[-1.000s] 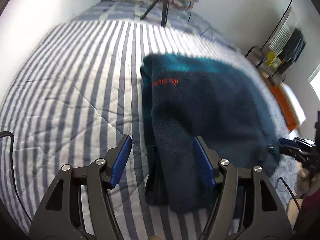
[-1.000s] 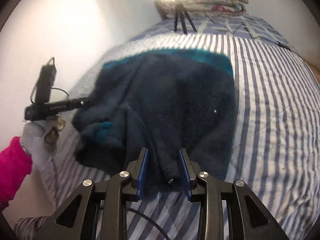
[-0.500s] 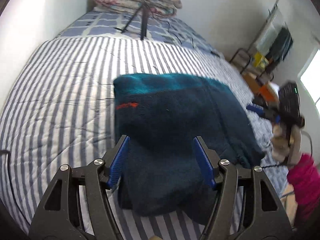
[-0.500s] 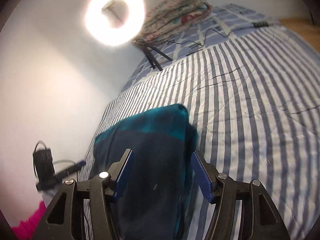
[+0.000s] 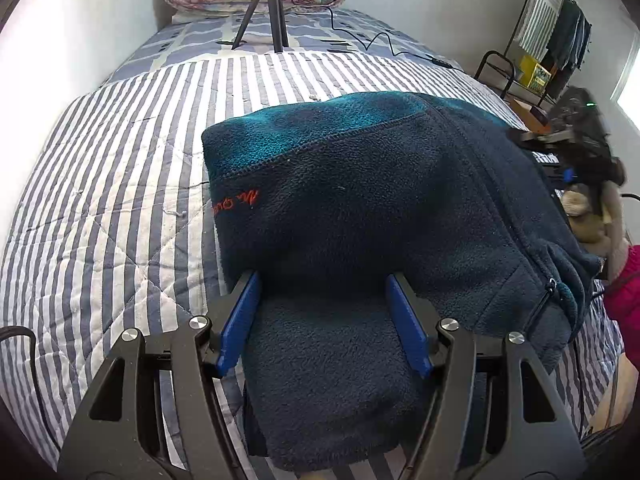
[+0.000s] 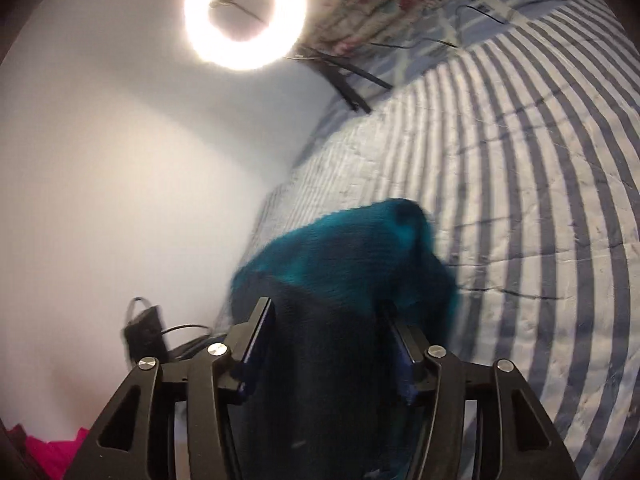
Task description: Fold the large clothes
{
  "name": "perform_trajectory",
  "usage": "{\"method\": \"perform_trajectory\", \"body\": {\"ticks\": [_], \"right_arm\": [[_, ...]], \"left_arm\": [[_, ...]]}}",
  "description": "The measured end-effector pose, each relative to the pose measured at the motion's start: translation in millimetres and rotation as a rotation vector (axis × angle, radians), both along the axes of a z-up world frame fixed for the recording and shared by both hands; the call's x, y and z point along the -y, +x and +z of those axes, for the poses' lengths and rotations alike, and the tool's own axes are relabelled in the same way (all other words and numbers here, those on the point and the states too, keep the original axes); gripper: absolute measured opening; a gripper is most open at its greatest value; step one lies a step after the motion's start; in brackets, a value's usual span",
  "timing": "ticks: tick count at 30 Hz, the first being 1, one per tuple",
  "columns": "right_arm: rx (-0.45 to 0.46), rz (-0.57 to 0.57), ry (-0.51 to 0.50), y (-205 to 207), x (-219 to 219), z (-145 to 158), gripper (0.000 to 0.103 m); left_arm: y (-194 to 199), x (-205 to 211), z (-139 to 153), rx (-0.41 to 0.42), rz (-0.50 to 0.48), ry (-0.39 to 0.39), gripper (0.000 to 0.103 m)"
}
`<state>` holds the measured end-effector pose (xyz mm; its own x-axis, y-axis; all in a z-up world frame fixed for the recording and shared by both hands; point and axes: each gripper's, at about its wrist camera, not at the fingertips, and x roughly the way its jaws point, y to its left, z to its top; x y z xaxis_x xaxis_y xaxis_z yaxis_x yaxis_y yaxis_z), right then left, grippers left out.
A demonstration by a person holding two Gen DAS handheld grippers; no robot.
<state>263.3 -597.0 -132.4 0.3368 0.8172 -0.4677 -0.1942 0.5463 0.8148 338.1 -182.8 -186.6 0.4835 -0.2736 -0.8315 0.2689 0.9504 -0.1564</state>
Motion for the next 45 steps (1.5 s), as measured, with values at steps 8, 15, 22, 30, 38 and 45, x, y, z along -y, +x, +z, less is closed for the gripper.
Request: {"method": "perform_trajectory", "body": {"ticks": [8, 15, 22, 30, 38, 45], "right_arm": [[-0.150, -0.125, 0.345, 39.5, 11.1, -40.4, 0.061], [-0.147, -0.217, 0.527, 16.0, 31.6, -42.4, 0.035], [-0.084, -0.253, 0.370, -5.6, 69.3, -13.6, 0.035], [-0.184, -0.177, 0.358, 34.8, 35.0, -28.3, 0.035], [-0.043, -0.288, 0.428, 41.0, 27.9, -5.6, 0.000], [-0.001, -0.244, -0.004, 40.8, 22.4, 42.3, 0.010]], "left_arm": [[1.9, 1.8, -3.5, 0.011, 0.001, 0.008, 0.067], [0.8, 2.5, -4.1, 0.013, -0.001, 0.007, 0.067], [0.1, 3.7, -4.0, 0.014, -0.006, 0.013, 0.067], [0.5, 5.3, -3.9, 0.018, -0.005, 0.023, 0.067], [-0.3, 5.7, -4.4, 0.027, -0.006, 0.027, 0.067], [-2.5, 3.4, -3.0, 0.027, 0.002, 0.015, 0.067]]}}
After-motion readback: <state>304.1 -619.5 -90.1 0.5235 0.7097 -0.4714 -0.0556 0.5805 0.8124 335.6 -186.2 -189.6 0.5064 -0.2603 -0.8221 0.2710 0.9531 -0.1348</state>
